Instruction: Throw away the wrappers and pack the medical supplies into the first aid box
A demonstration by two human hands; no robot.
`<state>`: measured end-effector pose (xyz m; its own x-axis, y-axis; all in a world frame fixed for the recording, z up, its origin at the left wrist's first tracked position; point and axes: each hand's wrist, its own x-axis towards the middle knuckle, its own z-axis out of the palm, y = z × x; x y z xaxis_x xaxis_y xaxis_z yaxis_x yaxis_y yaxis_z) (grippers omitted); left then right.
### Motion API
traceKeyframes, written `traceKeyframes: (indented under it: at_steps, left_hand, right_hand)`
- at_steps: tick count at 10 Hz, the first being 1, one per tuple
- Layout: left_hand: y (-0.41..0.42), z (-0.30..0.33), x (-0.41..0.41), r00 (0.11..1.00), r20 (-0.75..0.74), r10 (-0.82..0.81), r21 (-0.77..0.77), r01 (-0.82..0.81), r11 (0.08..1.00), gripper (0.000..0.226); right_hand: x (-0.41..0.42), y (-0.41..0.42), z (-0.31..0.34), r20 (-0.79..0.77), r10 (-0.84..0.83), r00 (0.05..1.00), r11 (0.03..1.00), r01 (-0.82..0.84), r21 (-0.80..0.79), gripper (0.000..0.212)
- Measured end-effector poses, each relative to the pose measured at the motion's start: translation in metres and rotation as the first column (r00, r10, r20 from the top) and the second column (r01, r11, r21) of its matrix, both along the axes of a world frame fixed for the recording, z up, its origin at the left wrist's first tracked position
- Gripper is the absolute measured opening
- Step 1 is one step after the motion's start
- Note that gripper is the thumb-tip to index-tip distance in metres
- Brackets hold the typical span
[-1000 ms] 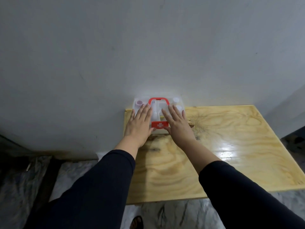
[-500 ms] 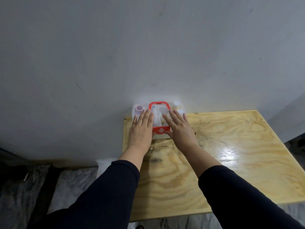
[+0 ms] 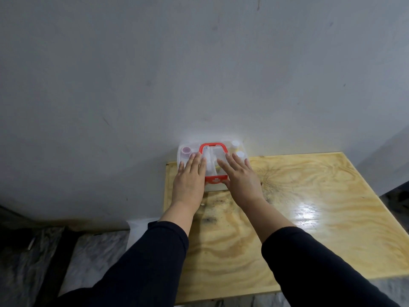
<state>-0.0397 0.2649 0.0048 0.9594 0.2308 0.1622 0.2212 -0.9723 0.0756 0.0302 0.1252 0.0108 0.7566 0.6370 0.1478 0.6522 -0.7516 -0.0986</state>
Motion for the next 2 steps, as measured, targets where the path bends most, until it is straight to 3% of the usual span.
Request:
traceKeyframes:
  at_steps: [2]
  left_hand:
    - [0.017,0.009,-0.014,0.994,-0.069,-0.09,-0.105,0.082,0.991,0.079]
  right_hand:
    - [-0.001,-0.004,0.043,-0.255,0.04,0.966,0.999,-0.042,-0.003,0.069]
